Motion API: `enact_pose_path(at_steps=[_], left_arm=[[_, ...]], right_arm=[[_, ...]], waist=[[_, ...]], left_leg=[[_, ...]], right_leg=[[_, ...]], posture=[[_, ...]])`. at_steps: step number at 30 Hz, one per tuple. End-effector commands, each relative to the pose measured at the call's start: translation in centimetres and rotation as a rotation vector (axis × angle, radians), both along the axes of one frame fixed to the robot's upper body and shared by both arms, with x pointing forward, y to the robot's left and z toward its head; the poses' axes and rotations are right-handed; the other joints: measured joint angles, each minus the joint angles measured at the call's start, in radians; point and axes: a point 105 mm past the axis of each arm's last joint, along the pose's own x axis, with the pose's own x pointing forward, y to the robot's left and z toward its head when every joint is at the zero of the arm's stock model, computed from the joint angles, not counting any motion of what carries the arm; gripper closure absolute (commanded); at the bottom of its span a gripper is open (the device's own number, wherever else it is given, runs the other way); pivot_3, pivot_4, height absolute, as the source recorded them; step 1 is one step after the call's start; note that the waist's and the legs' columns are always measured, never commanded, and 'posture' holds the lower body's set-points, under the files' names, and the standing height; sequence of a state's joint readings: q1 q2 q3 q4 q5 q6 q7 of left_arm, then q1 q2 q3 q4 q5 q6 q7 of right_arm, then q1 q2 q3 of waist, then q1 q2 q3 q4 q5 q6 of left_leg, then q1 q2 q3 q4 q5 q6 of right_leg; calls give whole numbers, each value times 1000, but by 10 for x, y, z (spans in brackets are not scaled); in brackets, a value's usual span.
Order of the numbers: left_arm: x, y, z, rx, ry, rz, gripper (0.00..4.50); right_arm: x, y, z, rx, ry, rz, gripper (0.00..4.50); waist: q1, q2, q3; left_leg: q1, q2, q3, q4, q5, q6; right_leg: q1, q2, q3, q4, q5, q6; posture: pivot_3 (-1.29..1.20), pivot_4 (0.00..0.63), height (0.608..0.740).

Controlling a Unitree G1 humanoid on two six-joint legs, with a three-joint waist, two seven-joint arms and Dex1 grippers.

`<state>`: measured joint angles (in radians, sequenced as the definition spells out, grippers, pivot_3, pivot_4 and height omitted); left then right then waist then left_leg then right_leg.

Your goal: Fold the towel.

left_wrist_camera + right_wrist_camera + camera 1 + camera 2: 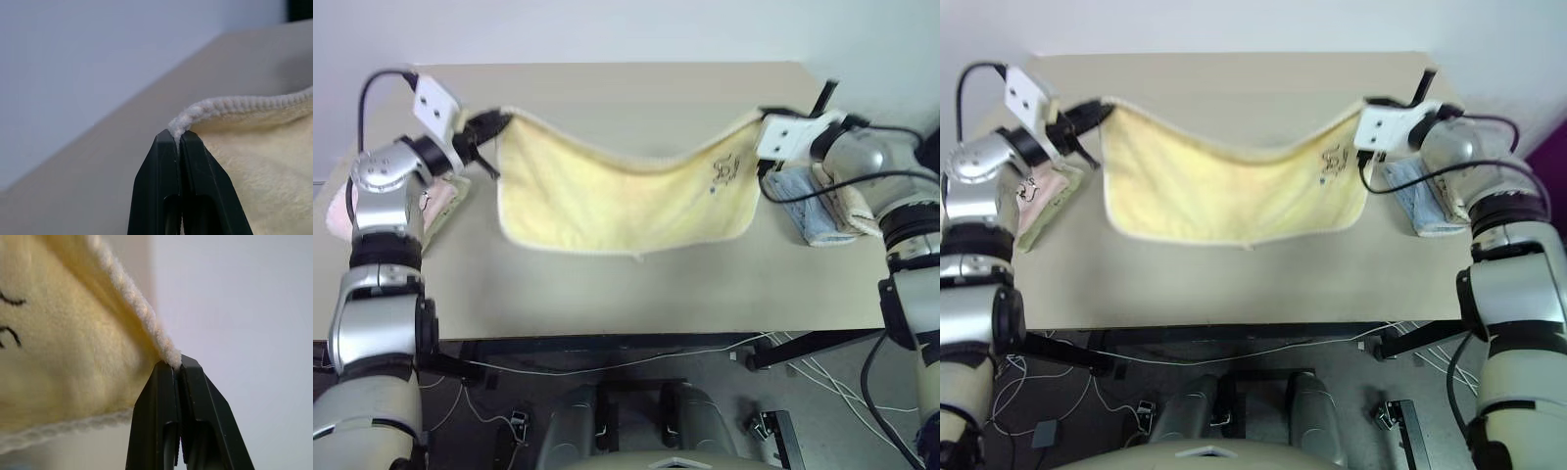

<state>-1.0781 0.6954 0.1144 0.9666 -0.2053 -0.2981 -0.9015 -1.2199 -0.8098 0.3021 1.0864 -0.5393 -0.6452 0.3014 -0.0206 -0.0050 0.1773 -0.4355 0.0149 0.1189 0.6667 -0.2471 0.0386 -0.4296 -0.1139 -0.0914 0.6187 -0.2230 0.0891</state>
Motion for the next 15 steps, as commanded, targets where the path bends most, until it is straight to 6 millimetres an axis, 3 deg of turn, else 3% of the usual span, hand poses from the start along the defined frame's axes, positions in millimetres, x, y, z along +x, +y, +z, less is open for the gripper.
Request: enact_pose_path(at_steps=[1,3,6,8,12,15], left_arm=[[-8,27,49,-65,-137,94,4500],[-13,34,61,-70,-168,107,4500],[-22,42,63,-36,-172,89,4500],[-31,46,47,-14,-107,23,4500],[-65,42,-7,94,61,-155,4500],[-100,44,-50,117,267,-237,4500]], right_arm=[[-13,-15,46,61,-117,-5,4474],[-19,-18,54,75,-129,12,4474],[-30,-20,53,123,-89,72,4474],[-43,-20,32,146,25,149,4474],[-75,-21,-20,174,287,233,4474],[-102,-26,-58,198,483,235,4474]], waist=[[0,0,0],[-1,0,0],[-3,0,0],[-2,0,0],[0,1,0],[2,1,1]], left_leg=[[0,0,0,0,0,0],[0,0,1,0,0,0],[1,0,2,-1,0,0],[1,0,2,0,0,0],[5,1,3,-2,-1,1],[4,1,2,1,-1,2]], right_leg=[[0,0,0,0,0,0],[0,0,0,-1,0,0],[0,0,1,-3,0,1],[0,0,1,-2,0,1],[5,0,3,-2,0,1],[2,-1,5,1,0,1]], posture=[[0,150,740],[0,150,740],[0,150,740],[0,150,740],[0,150,740],[0,150,740]])
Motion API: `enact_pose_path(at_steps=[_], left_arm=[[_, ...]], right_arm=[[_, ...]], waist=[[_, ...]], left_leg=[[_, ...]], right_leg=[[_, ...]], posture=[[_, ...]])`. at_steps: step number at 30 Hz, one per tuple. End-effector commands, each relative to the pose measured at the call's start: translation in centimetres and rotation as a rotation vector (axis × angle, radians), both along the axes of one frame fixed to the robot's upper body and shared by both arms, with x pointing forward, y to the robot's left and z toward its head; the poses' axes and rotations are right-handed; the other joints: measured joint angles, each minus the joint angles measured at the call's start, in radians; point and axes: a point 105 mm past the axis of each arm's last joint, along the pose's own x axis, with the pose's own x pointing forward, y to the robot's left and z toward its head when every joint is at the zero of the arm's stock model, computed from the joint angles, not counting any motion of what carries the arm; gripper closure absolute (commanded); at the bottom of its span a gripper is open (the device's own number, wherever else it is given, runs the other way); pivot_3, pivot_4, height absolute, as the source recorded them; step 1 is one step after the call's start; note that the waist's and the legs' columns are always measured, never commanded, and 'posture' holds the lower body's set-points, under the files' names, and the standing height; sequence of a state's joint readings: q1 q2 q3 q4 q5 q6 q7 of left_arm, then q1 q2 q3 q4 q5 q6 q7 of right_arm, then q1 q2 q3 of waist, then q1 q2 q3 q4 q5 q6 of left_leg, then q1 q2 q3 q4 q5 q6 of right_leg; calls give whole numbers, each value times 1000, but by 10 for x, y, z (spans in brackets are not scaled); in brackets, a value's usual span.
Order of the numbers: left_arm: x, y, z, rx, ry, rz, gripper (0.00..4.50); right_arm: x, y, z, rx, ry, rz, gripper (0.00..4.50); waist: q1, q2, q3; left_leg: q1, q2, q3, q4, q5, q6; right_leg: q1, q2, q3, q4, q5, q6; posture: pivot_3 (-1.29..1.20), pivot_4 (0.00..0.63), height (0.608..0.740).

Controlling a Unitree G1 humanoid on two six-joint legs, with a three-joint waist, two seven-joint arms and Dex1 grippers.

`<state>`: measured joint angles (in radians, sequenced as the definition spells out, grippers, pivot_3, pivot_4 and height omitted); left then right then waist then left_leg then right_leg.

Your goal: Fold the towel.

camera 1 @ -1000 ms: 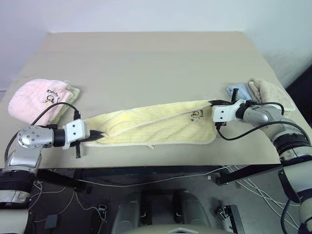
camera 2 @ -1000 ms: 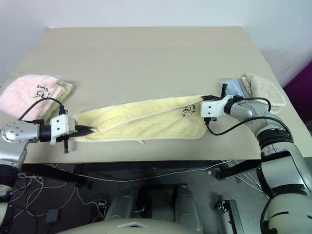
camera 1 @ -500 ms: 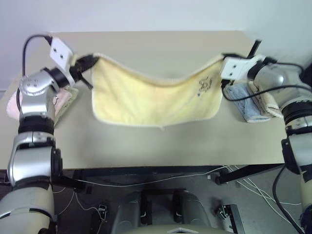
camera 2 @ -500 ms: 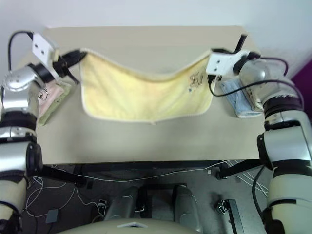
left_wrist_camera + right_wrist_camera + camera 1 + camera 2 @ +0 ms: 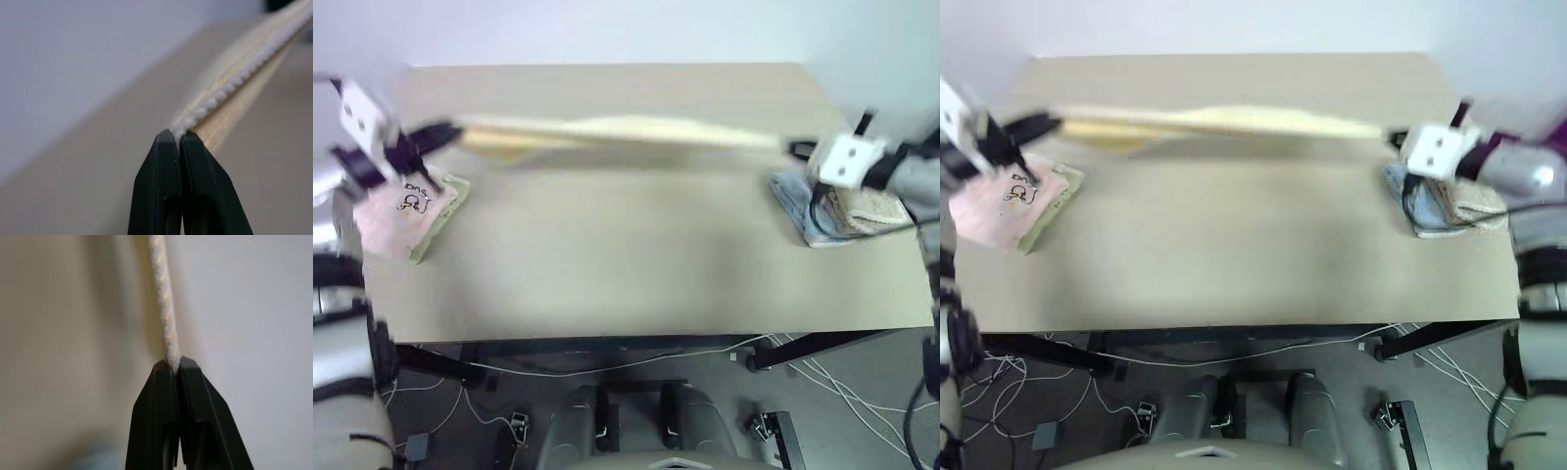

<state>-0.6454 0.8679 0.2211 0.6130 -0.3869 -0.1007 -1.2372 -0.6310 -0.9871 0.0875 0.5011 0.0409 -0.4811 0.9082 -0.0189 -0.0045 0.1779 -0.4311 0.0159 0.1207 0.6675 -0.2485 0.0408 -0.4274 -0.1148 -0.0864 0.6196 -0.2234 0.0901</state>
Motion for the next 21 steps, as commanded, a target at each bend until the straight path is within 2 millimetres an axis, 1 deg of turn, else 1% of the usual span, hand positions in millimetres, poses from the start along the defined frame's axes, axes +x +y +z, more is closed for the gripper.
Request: enact_pose_path(at_steps=[1,3,5,6,7,9,12,15,21], left_arm=[[-42,3,-1,41,90,-79,4500],[-62,3,-16,53,183,-87,4500],[-83,5,-28,35,287,-76,4500],[-91,5,-33,34,329,-68,4500],[-98,4,-37,36,359,-64,4500],[-105,3,-41,39,386,-58,4500],[-117,2,-48,35,436,-45,4500],[-115,1,-50,34,432,-23,4500],[-90,-2,-51,17,373,29,4500]], right_arm=[[-31,-6,10,38,74,19,4474],[-46,-8,2,61,154,11,4474],[-60,-11,-1,100,230,-1,4474],[-66,-11,-3,114,269,-4,4474],[-71,-10,-4,119,301,-4,4474],[-77,-9,-7,119,343,-5,4474],[-91,-12,-16,83,445,-9,4474],[-87,-11,-18,64,443,-16,4474],[-50,-5,-23,-7,338,-42,4474]], waist=[[0,0,0],[0,0,0],[1,0,0],[2,0,0],[3,0,0],[6,1,0],[8,1,0],[8,1,0],[5,2,0]], left_leg=[[0,0,0,1,0,0],[2,0,-1,0,-1,0],[3,0,-2,0,-1,0],[4,0,-2,-1,-4,4],[5,0,-3,-1,-4,4],[5,0,-5,-1,-6,1],[5,0,-7,-1,-7,2],[4,0,-8,-2,-7,2],[4,0,-7,-2,-7,1]], right_leg=[[0,0,0,0,0,0],[0,-1,1,0,0,-1],[1,-3,1,0,0,-1],[1,-4,1,0,-1,-1],[2,-4,1,0,-2,-4],[2,-5,1,-1,-2,-5],[0,-5,-1,-4,-2,-6],[0,-6,-1,-5,-2,-6],[-1,-5,-1,-5,-3,-8]], posture=[[0,150,740],[0,150,740],[0,150,740],[0,150,740],[0,150,740],[0,150,740],[0,150,740],[0,150,740],[0,150,740]])
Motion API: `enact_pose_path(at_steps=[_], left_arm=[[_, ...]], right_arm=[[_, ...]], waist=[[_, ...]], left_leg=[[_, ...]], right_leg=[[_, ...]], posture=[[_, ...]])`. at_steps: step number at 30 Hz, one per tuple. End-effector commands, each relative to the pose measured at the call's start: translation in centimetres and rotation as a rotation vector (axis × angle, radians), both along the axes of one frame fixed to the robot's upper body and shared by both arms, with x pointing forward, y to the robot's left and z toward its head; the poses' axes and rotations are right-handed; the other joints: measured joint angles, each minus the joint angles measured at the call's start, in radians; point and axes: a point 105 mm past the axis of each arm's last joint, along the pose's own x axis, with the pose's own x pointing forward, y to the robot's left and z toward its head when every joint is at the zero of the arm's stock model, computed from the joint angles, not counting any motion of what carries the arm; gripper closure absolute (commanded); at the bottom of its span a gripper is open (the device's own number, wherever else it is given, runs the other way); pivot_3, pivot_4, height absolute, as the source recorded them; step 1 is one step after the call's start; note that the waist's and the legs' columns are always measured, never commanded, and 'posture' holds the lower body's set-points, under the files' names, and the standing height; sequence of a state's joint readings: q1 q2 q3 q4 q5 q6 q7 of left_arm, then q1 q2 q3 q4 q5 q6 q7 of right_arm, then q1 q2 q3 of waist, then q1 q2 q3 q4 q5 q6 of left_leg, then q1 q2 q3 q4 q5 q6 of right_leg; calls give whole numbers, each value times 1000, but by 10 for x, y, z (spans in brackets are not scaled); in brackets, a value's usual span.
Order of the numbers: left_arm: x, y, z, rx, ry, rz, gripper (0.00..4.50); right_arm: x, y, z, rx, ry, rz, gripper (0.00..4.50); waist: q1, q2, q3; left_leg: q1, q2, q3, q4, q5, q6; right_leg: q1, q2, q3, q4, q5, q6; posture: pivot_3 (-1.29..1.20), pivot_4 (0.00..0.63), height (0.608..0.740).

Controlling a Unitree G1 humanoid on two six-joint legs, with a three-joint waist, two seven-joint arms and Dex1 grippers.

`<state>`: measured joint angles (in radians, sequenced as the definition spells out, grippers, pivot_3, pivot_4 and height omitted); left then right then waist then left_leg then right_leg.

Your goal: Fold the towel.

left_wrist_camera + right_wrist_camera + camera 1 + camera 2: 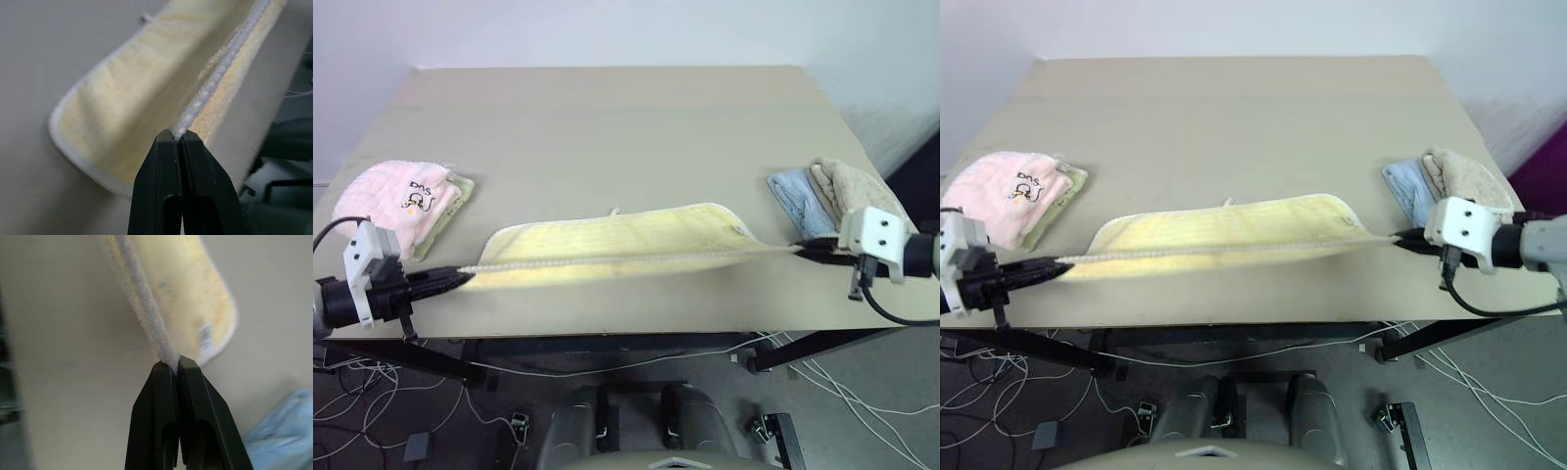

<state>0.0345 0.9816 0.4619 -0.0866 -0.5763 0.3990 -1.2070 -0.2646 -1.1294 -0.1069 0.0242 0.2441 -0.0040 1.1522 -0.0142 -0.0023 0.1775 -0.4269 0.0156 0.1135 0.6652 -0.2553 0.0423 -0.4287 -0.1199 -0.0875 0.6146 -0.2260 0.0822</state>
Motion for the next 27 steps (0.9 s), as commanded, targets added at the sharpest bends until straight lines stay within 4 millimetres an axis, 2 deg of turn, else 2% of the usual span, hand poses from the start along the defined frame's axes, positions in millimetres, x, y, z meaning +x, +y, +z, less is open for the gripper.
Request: enact_pose_path(at_steps=[1,7,13,20,26,27], left_arm=[[12,1,-1,12,-39,33,4500],[39,3,-10,58,-101,88,4500],[66,15,-15,118,-154,177,4500],[83,16,-29,191,-156,194,4500],[90,13,-34,184,-151,188,4500],[90,13,-34,180,-150,189,4281]], right_arm=[[21,1,0,-46,-70,-23,4474],[58,12,-6,-73,-115,-33,4474],[87,16,-9,-89,-161,-52,4474],[107,25,-15,-85,-186,-59,4474],[117,34,-18,-58,-212,-75,4474],[118,34,-18,-55,-220,-81,4266]], waist=[[0,0,0],[0,0,0],[-2,0,0],[-4,0,0],[-5,0,0],[-4,0,0]], left_leg=[[0,0,0,0,0,0],[-2,-1,3,0,5,-3],[-2,-1,5,0,5,-2],[-2,-1,7,0,6,-2],[-2,0,9,0,6,-2],[-2,0,9,0,6,-2]], right_leg=[[0,0,0,0,0,0],[2,1,0,2,1,1],[1,2,0,3,3,4],[1,3,1,4,3,5],[1,3,1,5,3,5],[1,3,1,5,3,5]], posture=[[0,150,740],[0,150,740],[0,150,740],[0,150,740],[0,150,740],[0,150,740]])
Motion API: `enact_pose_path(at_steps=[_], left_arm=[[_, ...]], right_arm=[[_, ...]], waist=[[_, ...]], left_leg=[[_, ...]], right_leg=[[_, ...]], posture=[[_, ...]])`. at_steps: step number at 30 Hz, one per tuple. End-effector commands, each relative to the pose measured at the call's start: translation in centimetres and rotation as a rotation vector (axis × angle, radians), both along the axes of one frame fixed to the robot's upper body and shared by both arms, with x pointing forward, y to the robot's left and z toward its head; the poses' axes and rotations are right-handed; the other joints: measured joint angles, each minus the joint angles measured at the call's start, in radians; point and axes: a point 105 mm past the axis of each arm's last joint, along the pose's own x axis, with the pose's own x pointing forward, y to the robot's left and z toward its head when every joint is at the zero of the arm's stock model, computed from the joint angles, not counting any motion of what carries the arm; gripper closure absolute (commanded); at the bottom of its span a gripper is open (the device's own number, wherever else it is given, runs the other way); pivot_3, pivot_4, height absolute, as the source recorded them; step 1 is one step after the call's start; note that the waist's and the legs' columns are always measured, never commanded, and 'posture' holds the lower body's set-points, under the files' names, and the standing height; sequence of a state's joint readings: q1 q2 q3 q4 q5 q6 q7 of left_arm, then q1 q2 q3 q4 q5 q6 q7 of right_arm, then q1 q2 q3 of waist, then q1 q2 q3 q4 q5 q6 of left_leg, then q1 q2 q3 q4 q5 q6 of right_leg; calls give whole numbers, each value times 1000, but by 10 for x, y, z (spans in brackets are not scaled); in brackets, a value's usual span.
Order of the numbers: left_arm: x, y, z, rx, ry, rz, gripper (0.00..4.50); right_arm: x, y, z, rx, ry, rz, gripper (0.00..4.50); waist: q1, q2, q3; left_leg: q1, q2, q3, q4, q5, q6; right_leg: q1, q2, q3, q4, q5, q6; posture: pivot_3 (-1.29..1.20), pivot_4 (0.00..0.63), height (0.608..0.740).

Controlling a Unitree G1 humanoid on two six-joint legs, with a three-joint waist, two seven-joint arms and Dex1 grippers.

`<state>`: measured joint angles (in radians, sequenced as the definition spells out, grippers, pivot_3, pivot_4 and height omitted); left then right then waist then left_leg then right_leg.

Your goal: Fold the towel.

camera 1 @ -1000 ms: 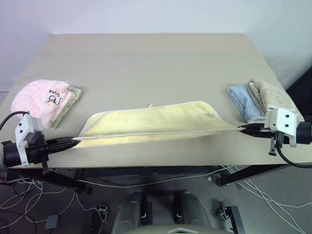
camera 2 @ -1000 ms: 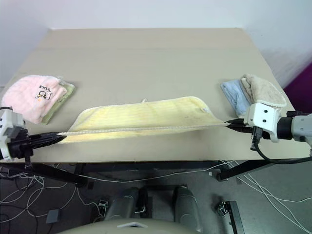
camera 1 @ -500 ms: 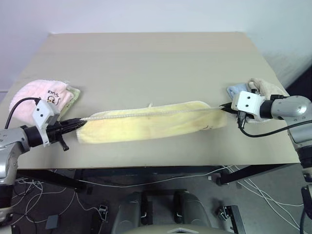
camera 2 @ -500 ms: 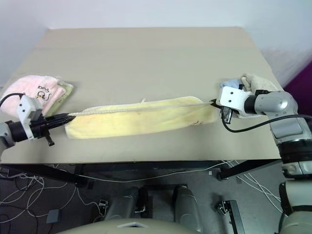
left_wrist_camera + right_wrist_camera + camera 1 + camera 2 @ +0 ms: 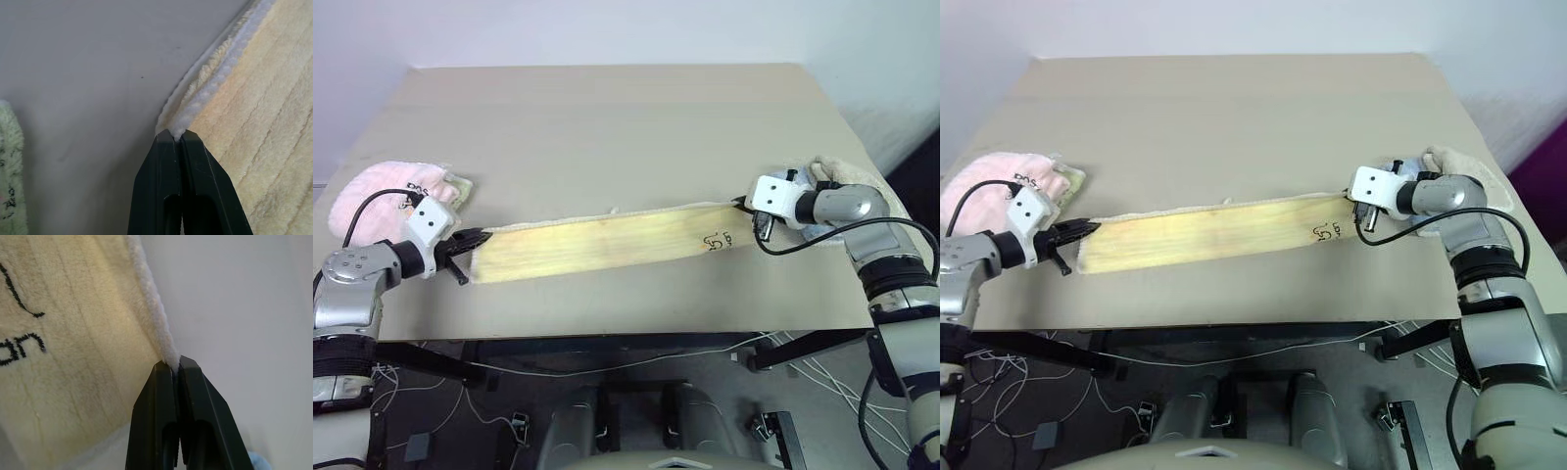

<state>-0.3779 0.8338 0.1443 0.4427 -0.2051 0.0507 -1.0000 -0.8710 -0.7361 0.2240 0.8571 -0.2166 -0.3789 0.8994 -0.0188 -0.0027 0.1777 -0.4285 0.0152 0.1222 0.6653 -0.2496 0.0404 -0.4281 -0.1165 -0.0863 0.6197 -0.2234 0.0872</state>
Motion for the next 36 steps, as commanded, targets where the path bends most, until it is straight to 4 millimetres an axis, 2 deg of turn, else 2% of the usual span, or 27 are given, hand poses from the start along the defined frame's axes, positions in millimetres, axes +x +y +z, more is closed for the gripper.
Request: enact_pose_path(at_steps=[1,4,11,13,16,19,21,24,26,30,33,36], left_arm=[[4,0,11,-8,-38,0,4034],[4,1,14,-52,-42,5,3214],[3,7,19,-68,-66,47,745],[3,10,23,-63,-98,73,71],[3,10,35,-106,-160,93,29],[5,13,43,-93,-212,134,29],[4,9,51,-120,-243,123,29],[8,0,63,-97,-320,97,29],[10,-5,65,-92,-340,80,29],[9,-27,67,-129,-334,-20,29],[-2,-58,56,-134,-264,-196,29],[-12,-78,42,-109,-200,-320,29]], right_arm=[[8,0,20,20,-81,-18,4007],[9,-4,22,29,-95,-36,3152],[7,-19,40,49,-177,-82,716],[4,-24,52,65,-236,-101,56],[-7,-27,65,143,-282,-119,22],[-26,-25,70,293,-255,-142,22],[-42,-21,68,402,-199,-165,22],[-71,-9,52,643,-10,-229,22],[-82,-6,46,750,78,-283,22],[-101,-2,33,975,262,-381,22],[-111,2,22,1182,403,-461,22],[-113,4,6,1325,503,-570,22]], waist=[[1,0,0],[0,0,0],[0,0,0],[0,0,0],[2,0,0],[5,0,0],[8,-1,0],[9,-1,0],[8,-1,-1],[8,-1,-1],[8,-1,-1],[7,-1,-1]], left_leg=[[0,0,0,0,0,0],[0,0,0,0,0,0],[0,0,0,0,0,0],[0,0,0,0,0,0],[0,0,0,0,0,0],[1,0,-1,0,0,0],[1,0,-1,1,0,0],[1,0,-3,1,-1,1],[1,0,-3,1,-2,3],[1,0,-5,1,-4,5],[1,0,-5,0,-4,5],[1,0,-5,0,-5,3]], right_leg=[[0,0,0,0,0,0],[0,0,0,0,0,0],[0,0,1,0,0,0],[0,0,1,0,0,0],[0,-1,1,0,0,0],[1,-1,1,1,0,0],[1,-1,1,1,0,0],[1,-2,1,1,0,0],[2,-3,1,1,0,0],[1,-3,0,1,0,0],[1,-4,0,0,0,-1],[1,-4,1,0,0,-1]], posture=[[0,150,740],[0,150,740],[0,150,740],[0,150,740],[0,150,740],[0,150,740],[0,150,740],[0,150,740],[0,150,740],[0,150,740],[0,150,740],[0,150,740]])
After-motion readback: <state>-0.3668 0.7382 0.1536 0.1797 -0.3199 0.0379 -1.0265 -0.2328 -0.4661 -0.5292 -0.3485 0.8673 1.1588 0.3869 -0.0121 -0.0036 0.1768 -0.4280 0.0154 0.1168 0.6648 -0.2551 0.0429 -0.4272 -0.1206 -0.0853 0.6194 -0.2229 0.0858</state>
